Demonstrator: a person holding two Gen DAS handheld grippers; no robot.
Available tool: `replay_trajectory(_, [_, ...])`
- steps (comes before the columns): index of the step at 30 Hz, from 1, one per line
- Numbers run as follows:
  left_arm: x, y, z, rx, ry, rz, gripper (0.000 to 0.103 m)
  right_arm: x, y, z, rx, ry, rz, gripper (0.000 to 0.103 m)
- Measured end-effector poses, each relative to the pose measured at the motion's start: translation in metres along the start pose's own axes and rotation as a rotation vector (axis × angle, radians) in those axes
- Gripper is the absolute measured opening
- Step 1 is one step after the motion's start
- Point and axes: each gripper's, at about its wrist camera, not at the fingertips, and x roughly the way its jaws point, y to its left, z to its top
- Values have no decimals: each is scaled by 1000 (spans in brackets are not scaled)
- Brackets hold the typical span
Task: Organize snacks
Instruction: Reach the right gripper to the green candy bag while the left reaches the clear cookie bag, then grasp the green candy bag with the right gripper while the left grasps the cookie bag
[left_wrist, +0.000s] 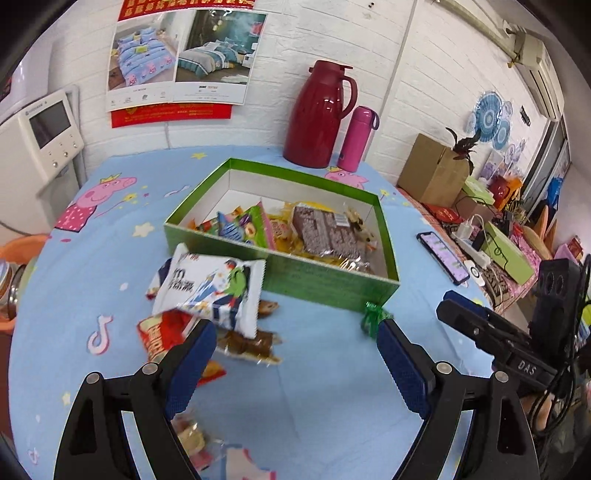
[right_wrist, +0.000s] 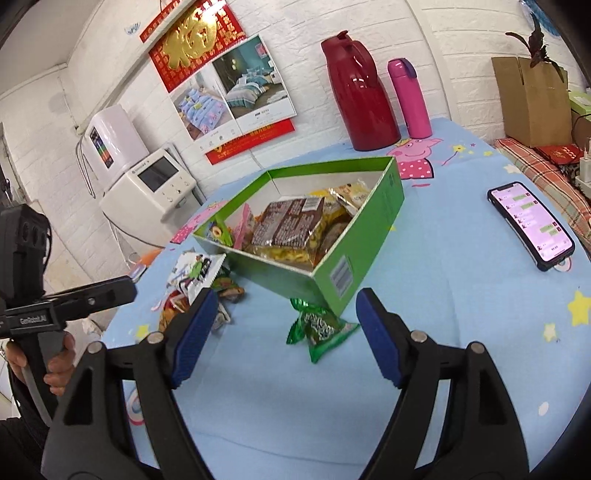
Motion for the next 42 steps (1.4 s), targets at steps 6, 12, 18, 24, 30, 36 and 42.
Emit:
replay_trajectory(6, [-23,37,-46,-25,39,99,90,36,0,-11,-55,136,-66,78])
replay_trajectory(12, [-18,69,-82,-121,77,98,90,68,5,-16,-126,218,-124,78])
replay_trajectory(18, [4,80,-86,-144,105,87,84,78,5,-26,-139,260,-164,39])
replay_trajectory(24, [27,77,-85,-125,150,45,54,55,23,-43,-133,281,-41,32])
replay_trajectory(30, [41,54,-80,-105,162,-65,48,54,42,-57,-129,309,40,35])
replay_trajectory(36, [46,33,-79,-72,156,-70,53,50,53,-59,-180,297,1,51])
replay_trajectory(42, [49,38,-81,-89,168,-72,54,61,60,-60,-204,316,12,56])
